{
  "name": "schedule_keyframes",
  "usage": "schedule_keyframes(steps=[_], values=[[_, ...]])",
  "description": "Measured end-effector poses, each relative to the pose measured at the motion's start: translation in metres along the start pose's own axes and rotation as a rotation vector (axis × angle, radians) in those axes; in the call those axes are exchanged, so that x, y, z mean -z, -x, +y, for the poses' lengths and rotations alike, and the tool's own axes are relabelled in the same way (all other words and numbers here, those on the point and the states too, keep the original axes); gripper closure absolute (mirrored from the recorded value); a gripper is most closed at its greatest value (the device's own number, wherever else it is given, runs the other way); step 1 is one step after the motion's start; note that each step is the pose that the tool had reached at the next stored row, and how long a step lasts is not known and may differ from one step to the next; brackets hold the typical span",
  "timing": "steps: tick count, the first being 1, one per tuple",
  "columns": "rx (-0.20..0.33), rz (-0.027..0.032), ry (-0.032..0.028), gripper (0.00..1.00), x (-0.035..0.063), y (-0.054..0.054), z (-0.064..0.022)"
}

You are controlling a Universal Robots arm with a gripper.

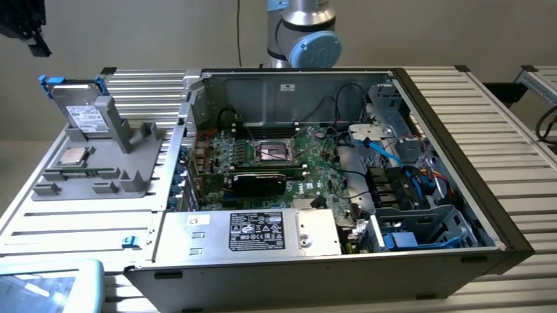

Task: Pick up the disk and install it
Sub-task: 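Pick up the disk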

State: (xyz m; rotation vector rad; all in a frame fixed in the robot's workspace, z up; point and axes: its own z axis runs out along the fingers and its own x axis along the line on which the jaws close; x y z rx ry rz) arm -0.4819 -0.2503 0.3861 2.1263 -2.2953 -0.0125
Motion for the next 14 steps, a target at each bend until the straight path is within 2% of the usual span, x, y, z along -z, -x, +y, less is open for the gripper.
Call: schedule_keyframes(steps=[14], values=[[0.015, -0.0013, -0.0007, 0.88, -0.0006, 0.0001, 0.0]])
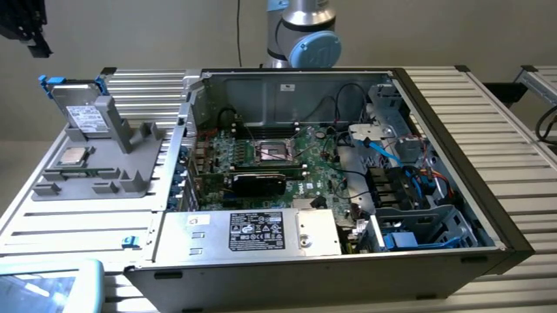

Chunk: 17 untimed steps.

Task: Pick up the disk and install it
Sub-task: 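Pick up the disk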

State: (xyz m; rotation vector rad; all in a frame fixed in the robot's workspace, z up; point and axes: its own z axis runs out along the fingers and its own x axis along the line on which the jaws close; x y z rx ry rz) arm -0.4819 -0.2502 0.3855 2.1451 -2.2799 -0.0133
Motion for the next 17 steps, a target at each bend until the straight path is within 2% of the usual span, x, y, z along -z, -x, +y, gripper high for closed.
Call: schedule_keyframes(steps=[1, 2, 3, 4, 7, 10, 11, 14, 17], values=[[0.0, 0.0, 0.0, 0.75, 0.0, 0.0, 0.0], [0.0, 0.0, 0.0, 0.75, 0.0, 0.0, 0.0], [0.0, 0.0, 0.0, 0.69, 0.0, 0.0, 0.0], [0.0, 0.0, 0.0, 0.69, 0.0, 0.0, 0.0], [0.0, 0.0, -0.0001, 0.52, -0.0004, 0.0, 0.0], [0.0, 0.0021, -0.0001, 0.46, -0.004, 0.001, 0.0001], [0.0, 0.0027, -0.0001, 0.4, -0.0058, 0.001, 0.0001], [0.0, 0.0044, -0.0004, 0.4, -0.0112, 0.004, 0.0009], [0.0, 0.0085, -0.0005, 0.4, -0.0162, 0.006, 0.0024]])
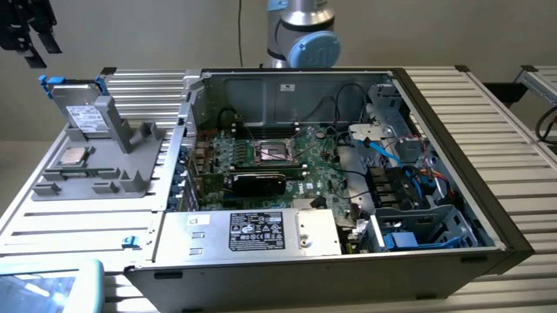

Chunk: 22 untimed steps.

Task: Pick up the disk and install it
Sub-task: 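Pick up the disk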

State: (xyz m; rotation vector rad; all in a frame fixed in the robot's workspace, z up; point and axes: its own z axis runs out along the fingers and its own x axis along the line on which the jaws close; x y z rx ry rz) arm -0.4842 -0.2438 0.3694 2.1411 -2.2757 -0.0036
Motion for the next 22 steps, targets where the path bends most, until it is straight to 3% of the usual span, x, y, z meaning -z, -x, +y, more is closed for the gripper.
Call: schedule_keyframes(steps=[3, 7, 9, 16, 22], values=[[0.0, 0.0092, -0.0004, 0.4, -0.0038, 0.001, 0.0031], [0.0, 0.0379, -0.0026, 0.4, -0.0067, 0.002, 0.0051], [-0.001, 0.0437, -0.0038, 0.4, -0.0093, 0.004, 0.0053], [-0.001, 0.0433, -0.0038, 0.4, -0.022, 0.002, 0.0049], [0.001, 0.0359, -0.0031, 0.4, -0.0318, -0.001, 0.0021]])
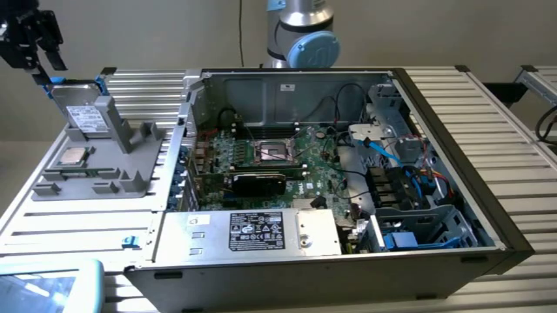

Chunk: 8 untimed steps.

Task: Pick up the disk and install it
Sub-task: 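Pick up the disk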

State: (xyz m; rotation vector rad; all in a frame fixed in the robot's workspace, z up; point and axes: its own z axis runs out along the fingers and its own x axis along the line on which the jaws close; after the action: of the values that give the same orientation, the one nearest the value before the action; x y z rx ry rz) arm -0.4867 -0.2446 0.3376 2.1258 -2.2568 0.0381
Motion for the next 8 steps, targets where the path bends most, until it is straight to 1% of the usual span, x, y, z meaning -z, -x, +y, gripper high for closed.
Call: schedule_keyframes(steps=[3, 8], values=[[0.004, -0.0053, 0.0001, 0.4, -0.0046, 0.0, -0.0005], [0.009, -0.0092, 0.0002, 0.4, -0.0137, 0.0, -0.0006]])
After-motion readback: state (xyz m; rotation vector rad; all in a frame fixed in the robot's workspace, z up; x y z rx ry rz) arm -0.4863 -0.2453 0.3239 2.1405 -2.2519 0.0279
